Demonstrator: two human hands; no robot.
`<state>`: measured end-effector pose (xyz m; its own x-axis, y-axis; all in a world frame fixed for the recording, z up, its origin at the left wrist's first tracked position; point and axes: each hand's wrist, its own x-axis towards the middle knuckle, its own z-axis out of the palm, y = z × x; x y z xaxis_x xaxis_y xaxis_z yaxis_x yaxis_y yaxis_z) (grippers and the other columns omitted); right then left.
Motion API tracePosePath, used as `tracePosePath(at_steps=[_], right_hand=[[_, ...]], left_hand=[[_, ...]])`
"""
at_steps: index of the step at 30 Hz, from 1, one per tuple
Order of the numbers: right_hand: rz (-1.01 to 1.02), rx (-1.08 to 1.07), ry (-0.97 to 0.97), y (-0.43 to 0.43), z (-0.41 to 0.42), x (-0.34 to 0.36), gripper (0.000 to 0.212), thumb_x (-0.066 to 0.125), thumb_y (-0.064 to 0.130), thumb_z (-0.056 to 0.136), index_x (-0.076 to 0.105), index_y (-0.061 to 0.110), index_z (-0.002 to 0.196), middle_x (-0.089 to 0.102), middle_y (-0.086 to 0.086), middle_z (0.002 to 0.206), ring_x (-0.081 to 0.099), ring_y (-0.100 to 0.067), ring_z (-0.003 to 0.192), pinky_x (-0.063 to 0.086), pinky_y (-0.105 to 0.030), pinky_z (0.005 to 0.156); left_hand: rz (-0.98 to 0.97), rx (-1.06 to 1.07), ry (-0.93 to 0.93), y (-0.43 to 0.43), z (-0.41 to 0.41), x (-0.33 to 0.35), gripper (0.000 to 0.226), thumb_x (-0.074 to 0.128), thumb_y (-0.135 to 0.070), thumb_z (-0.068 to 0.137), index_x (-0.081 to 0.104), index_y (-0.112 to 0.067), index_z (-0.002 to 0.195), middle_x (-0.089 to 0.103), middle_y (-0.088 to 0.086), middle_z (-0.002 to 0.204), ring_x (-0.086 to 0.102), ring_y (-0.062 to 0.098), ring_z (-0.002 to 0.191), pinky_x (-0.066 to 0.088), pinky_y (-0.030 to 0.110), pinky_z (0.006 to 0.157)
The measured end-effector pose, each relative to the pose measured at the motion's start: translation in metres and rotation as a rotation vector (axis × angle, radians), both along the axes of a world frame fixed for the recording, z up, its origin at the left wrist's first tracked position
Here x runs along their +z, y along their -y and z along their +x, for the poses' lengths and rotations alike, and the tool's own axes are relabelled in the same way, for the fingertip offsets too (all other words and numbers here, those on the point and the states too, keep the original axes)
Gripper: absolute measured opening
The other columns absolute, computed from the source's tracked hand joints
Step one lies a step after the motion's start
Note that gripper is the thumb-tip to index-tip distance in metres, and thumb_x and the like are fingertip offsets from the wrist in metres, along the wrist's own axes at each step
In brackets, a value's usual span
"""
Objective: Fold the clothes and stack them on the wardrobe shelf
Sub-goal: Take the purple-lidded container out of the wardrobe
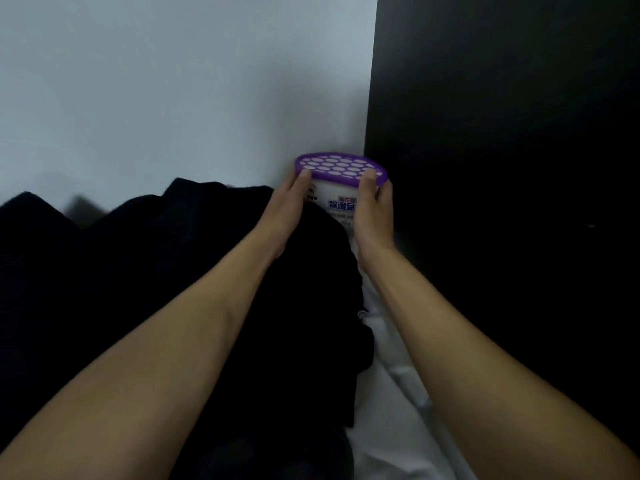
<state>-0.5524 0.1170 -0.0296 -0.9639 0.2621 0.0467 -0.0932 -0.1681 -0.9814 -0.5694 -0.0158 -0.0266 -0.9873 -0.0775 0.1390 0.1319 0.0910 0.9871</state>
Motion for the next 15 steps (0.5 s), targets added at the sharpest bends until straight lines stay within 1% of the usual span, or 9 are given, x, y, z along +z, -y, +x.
tracePosePath(at_steps=[1,3,4,6,7,9,10,12,15], right_hand=[[0.015,0.003,-0.024,0.002,0.005,0.011,0.053,0.039,0.055,0.101,0.039,0.028,0.147,0.054,-0.011,0.139,0.06,-0.027,0.12,0.053,-0.047,0.099],[0.014,0.015,-0.079,0.007,0.019,0.035,0.05,0.04,0.053,0.102,0.04,0.026,0.145,0.057,-0.01,0.135,0.065,-0.024,0.111,0.059,-0.043,0.09],[0.002,0.019,-0.102,0.011,0.026,0.046,0.046,0.04,0.05,0.103,0.043,0.024,0.141,0.06,-0.01,0.131,0.067,-0.022,0.105,0.06,-0.042,0.086],[-0.053,0.038,-0.123,0.016,0.04,0.067,0.035,0.041,0.048,0.103,0.048,0.026,0.13,0.065,-0.009,0.123,0.07,-0.021,0.098,0.062,-0.043,0.08],[-0.083,0.056,-0.119,0.02,0.047,0.076,0.035,0.042,0.049,0.103,0.05,0.027,0.128,0.067,-0.008,0.12,0.071,-0.021,0.096,0.063,-0.041,0.074],[-0.134,0.113,-0.088,0.028,0.066,0.092,0.041,0.042,0.055,0.101,0.052,0.027,0.129,0.069,-0.007,0.116,0.072,-0.022,0.094,0.06,-0.03,0.06],[-0.149,0.146,-0.07,0.033,0.078,0.097,0.042,0.043,0.056,0.099,0.052,0.028,0.128,0.07,-0.006,0.114,0.073,-0.022,0.093,0.057,-0.027,0.057],[-0.173,0.2,-0.039,0.047,0.109,0.104,0.04,0.044,0.055,0.098,0.055,0.029,0.125,0.072,-0.002,0.107,0.074,-0.02,0.089,0.058,-0.029,0.058],[-0.234,0.273,-0.009,0.072,0.163,0.099,0.032,0.047,0.047,0.097,0.06,0.027,0.118,0.073,-0.002,0.102,0.073,-0.016,0.078,0.056,-0.027,0.053]], left_hand=[[0.013,0.003,-0.001,0.0,0.008,0.008,0.037,0.039,-0.039,0.105,0.055,-0.026,0.136,0.07,-0.005,0.12,0.068,0.001,0.103,0.053,0.021,0.082],[0.054,0.022,0.012,0.002,0.028,0.031,0.034,0.035,-0.046,0.104,0.055,-0.038,0.131,0.067,-0.008,0.126,0.066,0.0,0.104,0.049,0.025,0.076],[0.083,0.038,0.012,0.003,0.039,0.043,0.035,0.035,-0.049,0.102,0.055,-0.04,0.129,0.067,-0.01,0.126,0.065,0.0,0.104,0.048,0.027,0.074],[0.132,0.067,-0.017,0.009,0.06,0.068,0.041,0.04,-0.054,0.098,0.056,-0.038,0.132,0.067,-0.012,0.124,0.064,0.002,0.106,0.053,0.031,0.074],[0.137,0.081,-0.037,0.013,0.073,0.08,0.043,0.042,-0.056,0.095,0.057,-0.038,0.131,0.067,-0.014,0.121,0.065,0.001,0.103,0.055,0.033,0.074],[0.136,0.117,-0.066,0.024,0.103,0.1,0.044,0.045,-0.059,0.092,0.059,-0.038,0.128,0.071,-0.02,0.112,0.068,-0.004,0.092,0.056,0.037,0.076],[0.141,0.141,-0.075,0.031,0.119,0.107,0.043,0.046,-0.06,0.092,0.061,-0.038,0.125,0.073,-0.022,0.105,0.069,-0.007,0.085,0.055,0.039,0.077],[0.163,0.206,-0.085,0.045,0.158,0.113,0.039,0.049,-0.059,0.09,0.064,-0.037,0.118,0.074,-0.022,0.098,0.07,-0.006,0.08,0.053,0.041,0.078],[0.198,0.318,-0.072,0.065,0.228,0.105,0.038,0.054,-0.058,0.09,0.065,-0.036,0.118,0.075,-0.018,0.102,0.071,-0.003,0.085,0.055,0.041,0.08]])
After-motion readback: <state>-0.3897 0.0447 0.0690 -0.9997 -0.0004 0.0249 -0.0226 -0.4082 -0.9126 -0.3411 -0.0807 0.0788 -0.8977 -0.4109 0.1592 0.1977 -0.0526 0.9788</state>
